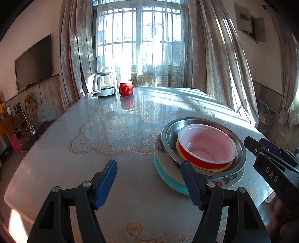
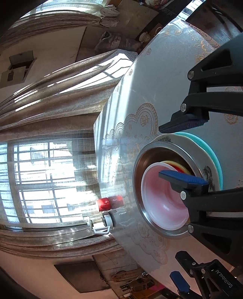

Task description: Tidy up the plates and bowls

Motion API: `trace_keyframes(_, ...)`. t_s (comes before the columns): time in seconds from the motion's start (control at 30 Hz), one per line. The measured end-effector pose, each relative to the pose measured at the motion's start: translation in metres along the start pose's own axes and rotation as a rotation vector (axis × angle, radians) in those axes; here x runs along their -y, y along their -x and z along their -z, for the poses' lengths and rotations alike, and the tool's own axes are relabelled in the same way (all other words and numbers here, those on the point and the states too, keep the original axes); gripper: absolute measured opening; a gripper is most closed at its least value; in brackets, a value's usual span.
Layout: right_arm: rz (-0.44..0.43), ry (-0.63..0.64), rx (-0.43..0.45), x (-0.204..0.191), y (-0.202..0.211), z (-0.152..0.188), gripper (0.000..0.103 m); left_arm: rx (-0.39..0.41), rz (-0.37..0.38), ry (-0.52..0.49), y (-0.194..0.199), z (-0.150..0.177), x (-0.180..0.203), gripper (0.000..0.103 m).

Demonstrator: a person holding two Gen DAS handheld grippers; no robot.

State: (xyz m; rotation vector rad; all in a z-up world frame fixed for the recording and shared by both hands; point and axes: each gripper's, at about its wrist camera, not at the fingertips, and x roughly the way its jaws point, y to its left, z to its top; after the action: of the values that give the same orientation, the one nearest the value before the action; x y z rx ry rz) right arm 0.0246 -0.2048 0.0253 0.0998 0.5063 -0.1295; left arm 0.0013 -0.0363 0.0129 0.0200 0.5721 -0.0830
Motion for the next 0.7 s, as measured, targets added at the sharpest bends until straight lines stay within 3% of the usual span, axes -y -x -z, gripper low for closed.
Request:
trace_keyframes(0.4,0.026,0.014,0.017,-0.009,0.013,0.014,0.042,0.021,-0.009,0.030,0.011,0.007,0.007,0.086)
trace_keyframes(0.7,0.013,0.010,0.014,-0.009,0.013,0.015,0.042,0.026,-0.022,0.043,0.013,0.009,0.003,0.089)
